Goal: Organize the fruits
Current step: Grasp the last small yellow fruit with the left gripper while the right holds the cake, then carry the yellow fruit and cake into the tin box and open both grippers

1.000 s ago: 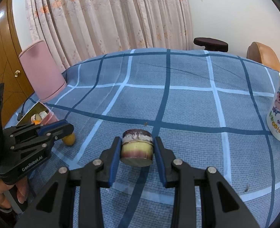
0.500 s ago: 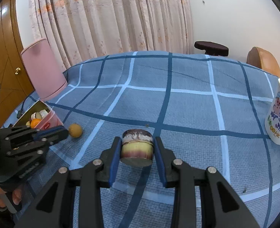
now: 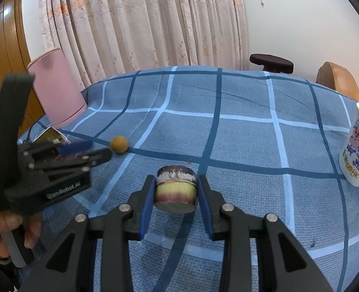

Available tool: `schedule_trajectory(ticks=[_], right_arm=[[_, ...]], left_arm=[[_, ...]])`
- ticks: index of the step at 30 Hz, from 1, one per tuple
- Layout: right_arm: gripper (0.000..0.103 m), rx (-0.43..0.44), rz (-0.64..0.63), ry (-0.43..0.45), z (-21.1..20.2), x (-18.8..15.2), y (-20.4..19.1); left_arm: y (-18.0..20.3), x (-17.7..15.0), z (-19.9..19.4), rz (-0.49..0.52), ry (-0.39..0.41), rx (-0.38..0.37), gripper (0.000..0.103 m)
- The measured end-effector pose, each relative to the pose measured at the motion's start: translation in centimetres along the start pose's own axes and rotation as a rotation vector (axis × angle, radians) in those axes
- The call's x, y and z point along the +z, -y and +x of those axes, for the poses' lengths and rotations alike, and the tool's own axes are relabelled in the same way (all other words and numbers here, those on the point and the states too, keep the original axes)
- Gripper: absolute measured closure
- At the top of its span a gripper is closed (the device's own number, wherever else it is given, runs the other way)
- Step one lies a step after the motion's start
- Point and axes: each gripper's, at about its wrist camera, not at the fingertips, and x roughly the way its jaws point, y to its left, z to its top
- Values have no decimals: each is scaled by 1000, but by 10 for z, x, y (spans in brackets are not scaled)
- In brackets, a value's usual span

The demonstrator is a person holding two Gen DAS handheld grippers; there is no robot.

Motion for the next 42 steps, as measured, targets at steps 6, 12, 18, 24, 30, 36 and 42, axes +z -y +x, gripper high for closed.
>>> schedule_trajectory(ticks=[6,12,18,24,30,36,42], right_arm=[[66,3,11,4,-1,1,3],[66,5,22,6,-3,0,5],[66,10,17,21,-5,0,4],[66,32,1,62,-14,-1,-5],[66,80,-39,73,-17,3,-32],[66,141,-89,111,-26,14,-70],[66,239,-122,115,-19,30,-115]], left_arm=[[12,21,17,26,12,24,19],[8,11,49,-4,-114,-17,66],[-4,7,28,-22,-97,-53,73],[-23,-7,-22,-58,-11,-82,73],[-37,-24,-74,-52,89,-34,73],[-58,-36,-95,-58,123,11,73],[-90,-47,-108,-86,139,74,72]])
